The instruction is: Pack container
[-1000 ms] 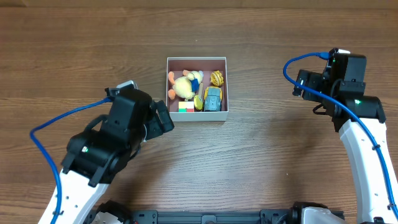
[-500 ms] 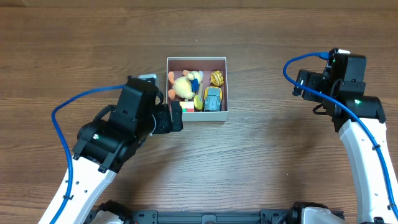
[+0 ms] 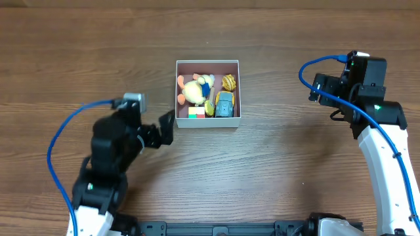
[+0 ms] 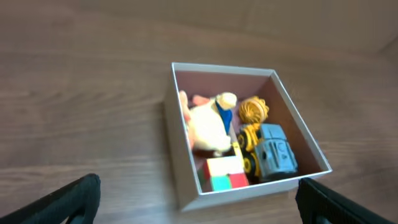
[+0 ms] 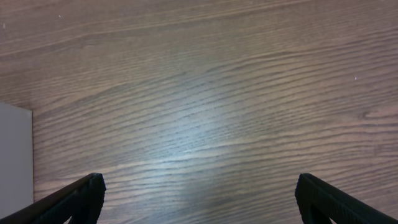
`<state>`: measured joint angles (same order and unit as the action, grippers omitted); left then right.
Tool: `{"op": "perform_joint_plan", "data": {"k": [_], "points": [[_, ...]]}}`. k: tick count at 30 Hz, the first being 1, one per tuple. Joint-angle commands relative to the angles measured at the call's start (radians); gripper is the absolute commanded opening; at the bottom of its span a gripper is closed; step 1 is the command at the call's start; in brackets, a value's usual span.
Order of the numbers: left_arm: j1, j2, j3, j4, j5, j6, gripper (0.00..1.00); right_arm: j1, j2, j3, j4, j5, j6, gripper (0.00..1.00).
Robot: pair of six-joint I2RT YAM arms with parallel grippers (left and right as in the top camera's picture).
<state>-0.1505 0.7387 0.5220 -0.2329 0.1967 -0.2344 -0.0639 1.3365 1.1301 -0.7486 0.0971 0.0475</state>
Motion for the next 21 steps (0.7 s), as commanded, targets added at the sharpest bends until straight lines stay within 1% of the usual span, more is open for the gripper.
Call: {"op": "perform_joint_plan", "data": {"k": [1,4,7,14,21], "points": [[0.055,-0.183,-0.159,0.115,0.172,0.200,1.00,-0.002,-0.002,0.002,0.007,0.014,-0.007,1.00],[0.063,-0.303,-0.245,0.164,0.214,0.321,1.00,-0.002,-0.002,0.002,0.007,0.014,-0.007,1.00],[0.070,-0.406,-0.301,0.177,0.214,0.369,1.00,-0.002,-0.002,0.002,0.007,0.014,-0.007,1.00],[0.147,-0.587,-0.381,0.194,0.214,0.369,1.00,-0.002,-0.002,0.002,0.007,0.014,-0.007,1.00],[0.159,-0.708,-0.449,0.194,0.212,0.369,1.00,-0.002,-0.002,0.002,0.007,0.014,-0.007,1.00]]}}
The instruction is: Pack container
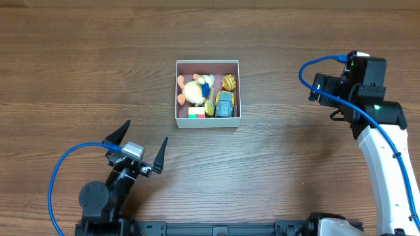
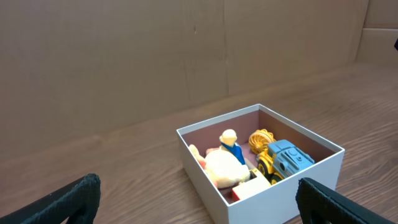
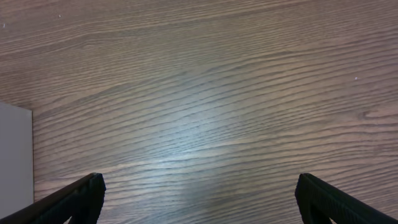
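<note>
A white box (image 1: 207,122) stands mid-table holding a yellow plush duck (image 1: 194,92), a blue and yellow toy vehicle (image 1: 225,105), an orange toy (image 1: 228,82) and a red, green and white block (image 1: 196,113). My left gripper (image 1: 139,143) is open and empty near the front left, well short of the box. Its wrist view shows the box (image 2: 286,193) side-on, with the plush (image 2: 224,168) and the vehicle (image 2: 283,158) inside and the left gripper (image 2: 199,208) spread wide. My right gripper (image 3: 199,205) is open over bare wood, right of the box.
A brown cardboard wall (image 2: 124,56) rises behind the table in the left wrist view. The box's white edge (image 3: 15,162) shows at the left of the right wrist view. The right arm (image 1: 380,151) runs down the table's right side.
My left arm has drawn back from beside the box's front left corner to the table's near left. Its camera now sees the box from the side. The right arm has not moved.
</note>
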`<state>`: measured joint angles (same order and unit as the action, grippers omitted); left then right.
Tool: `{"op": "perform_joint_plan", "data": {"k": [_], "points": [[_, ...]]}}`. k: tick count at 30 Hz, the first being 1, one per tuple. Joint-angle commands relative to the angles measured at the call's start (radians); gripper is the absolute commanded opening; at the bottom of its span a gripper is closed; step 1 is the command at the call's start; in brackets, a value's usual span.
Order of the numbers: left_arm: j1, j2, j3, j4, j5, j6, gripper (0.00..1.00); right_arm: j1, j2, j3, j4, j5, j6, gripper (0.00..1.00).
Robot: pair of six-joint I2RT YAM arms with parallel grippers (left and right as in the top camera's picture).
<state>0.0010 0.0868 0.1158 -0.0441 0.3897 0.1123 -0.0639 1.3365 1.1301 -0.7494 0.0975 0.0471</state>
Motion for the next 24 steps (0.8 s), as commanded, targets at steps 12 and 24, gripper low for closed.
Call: {"op": "perform_joint_plan", "data": {"k": [12,24], "points": [[0.056,-0.084,-0.111,-0.002,0.021,0.022,1.00,-0.002,-0.002,0.002,0.008,0.014,-0.006,1.00],[0.056,-0.082,-0.111,0.000,0.022,0.022,1.00,-0.002,-0.002,0.002,0.008,0.014,-0.007,1.00]]}}
